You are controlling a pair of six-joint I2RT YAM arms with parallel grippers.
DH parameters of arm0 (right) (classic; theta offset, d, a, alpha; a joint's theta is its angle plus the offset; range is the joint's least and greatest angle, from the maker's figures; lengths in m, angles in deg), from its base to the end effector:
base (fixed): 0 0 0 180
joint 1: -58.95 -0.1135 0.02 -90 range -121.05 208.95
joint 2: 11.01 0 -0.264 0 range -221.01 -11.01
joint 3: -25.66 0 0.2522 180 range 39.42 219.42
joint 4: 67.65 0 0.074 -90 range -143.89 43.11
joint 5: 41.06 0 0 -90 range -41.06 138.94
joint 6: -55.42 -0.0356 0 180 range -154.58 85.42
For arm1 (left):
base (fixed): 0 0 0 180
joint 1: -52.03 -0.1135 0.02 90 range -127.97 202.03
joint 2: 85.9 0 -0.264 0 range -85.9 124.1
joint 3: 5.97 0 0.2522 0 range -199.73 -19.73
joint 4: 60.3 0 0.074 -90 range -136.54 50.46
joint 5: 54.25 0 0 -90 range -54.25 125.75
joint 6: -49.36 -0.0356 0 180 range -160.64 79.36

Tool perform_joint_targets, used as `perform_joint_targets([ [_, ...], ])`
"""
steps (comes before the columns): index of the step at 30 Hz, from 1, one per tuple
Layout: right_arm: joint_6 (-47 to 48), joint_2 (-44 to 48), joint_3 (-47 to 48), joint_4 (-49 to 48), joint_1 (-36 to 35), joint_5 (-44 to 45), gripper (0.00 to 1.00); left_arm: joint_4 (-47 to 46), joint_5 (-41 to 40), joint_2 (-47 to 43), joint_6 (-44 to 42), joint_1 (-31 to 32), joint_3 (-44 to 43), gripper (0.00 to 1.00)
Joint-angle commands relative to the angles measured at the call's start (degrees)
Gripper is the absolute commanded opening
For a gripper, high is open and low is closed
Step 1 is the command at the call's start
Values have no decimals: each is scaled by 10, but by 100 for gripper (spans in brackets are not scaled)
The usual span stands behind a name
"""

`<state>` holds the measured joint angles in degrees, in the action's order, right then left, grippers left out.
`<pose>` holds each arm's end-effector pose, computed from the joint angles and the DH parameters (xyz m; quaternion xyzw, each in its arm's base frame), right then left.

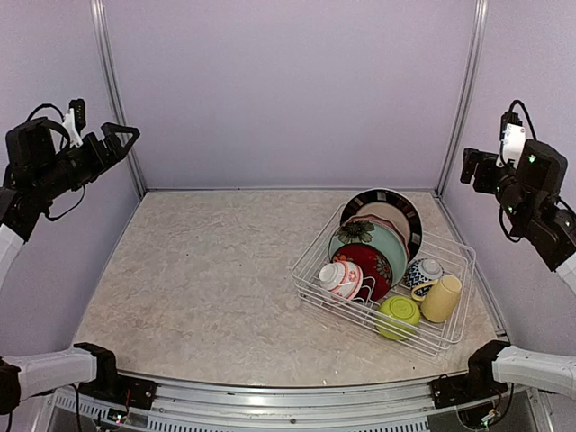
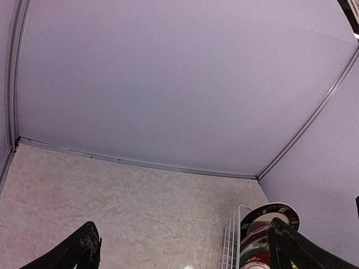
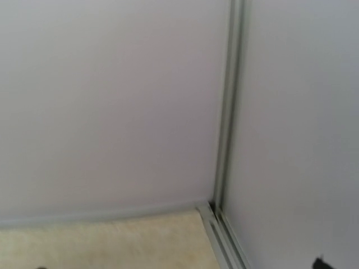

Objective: Unload the mixed dishes from the dish rack
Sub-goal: Grab the plate from the dish rack.

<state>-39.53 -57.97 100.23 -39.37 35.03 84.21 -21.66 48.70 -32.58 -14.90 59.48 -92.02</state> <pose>0.1604 0.0487 0.4221 0.0984 0.7036 -0.0417 0.7025 0.1800 -0.0316 0.4504 -0.0427 0.7405 -0.2703 0.6138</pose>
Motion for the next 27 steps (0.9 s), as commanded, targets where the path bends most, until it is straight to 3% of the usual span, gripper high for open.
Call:
perform_joint_targets([
  [1,-38,13,0,98,33,-29,100,-26,46,19,19,-5,11,99],
  [11,-28,-1,-22,142,67,-144,100,18,54,76,-3,19,-28,99],
  [18,-2,-78,-13,177,73,-191,100,35,53,97,-25,39,-38,99],
  [20,17,-115,-9,174,85,-241,100,38,56,107,-32,44,-47,99],
  [23,30,-175,-13,149,161,-413,100,37,61,130,-29,51,-52,99],
  [27,34,-223,-16,109,194,-477,100,56,83,172,-28,64,-63,99],
])
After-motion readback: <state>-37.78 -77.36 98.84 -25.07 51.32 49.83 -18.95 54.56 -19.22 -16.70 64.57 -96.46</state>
